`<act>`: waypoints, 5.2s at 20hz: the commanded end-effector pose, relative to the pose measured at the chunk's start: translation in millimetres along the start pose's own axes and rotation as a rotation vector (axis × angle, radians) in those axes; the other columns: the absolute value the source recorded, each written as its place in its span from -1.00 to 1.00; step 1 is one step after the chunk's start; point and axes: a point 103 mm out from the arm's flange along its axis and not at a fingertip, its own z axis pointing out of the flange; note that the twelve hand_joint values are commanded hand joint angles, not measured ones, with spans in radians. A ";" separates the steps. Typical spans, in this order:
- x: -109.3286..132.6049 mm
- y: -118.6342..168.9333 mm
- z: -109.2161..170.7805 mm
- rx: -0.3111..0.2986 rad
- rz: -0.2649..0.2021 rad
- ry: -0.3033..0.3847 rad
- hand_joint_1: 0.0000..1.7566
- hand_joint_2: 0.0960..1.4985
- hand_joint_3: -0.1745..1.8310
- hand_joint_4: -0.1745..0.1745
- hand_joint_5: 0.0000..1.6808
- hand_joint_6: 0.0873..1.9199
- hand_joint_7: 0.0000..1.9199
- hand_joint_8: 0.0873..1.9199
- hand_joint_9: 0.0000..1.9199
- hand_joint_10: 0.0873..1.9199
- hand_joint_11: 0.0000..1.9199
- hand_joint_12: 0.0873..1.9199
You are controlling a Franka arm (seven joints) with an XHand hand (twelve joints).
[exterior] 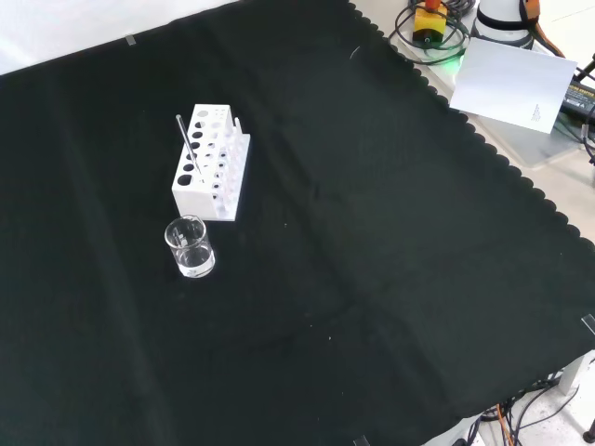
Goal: Take the glass rod from the white test tube rack.
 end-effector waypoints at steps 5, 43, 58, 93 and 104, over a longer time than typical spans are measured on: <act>8.1 29.6 10.0 0.012 -0.003 0.001 -0.44 0.27 -0.46 -0.63 -1.00 -1.00 -1.00 -0.76 -1.00 -0.49 -1.00 -0.10; 22.7 256.4 81.5 0.012 -0.125 0.042 -0.41 0.27 -0.44 -0.87 -0.74 -1.00 -0.70 -0.07 -0.55 -0.09 -0.93 0.46; 28.1 297.4 144.6 0.059 -0.162 0.051 -0.37 0.26 -0.42 -1.00 -0.70 -0.51 -0.45 0.04 -0.32 -0.01 -0.56 0.38; 45.2 302.5 220.7 0.194 -0.226 0.004 -0.32 0.28 -0.37 -1.00 -0.47 0.09 -0.19 0.25 0.22 0.43 0.22 0.34; 45.8 304.7 225.6 0.191 -0.232 -0.009 -0.13 0.26 -0.36 -1.00 -0.28 0.04 -0.14 0.24 0.43 0.33 0.57 0.27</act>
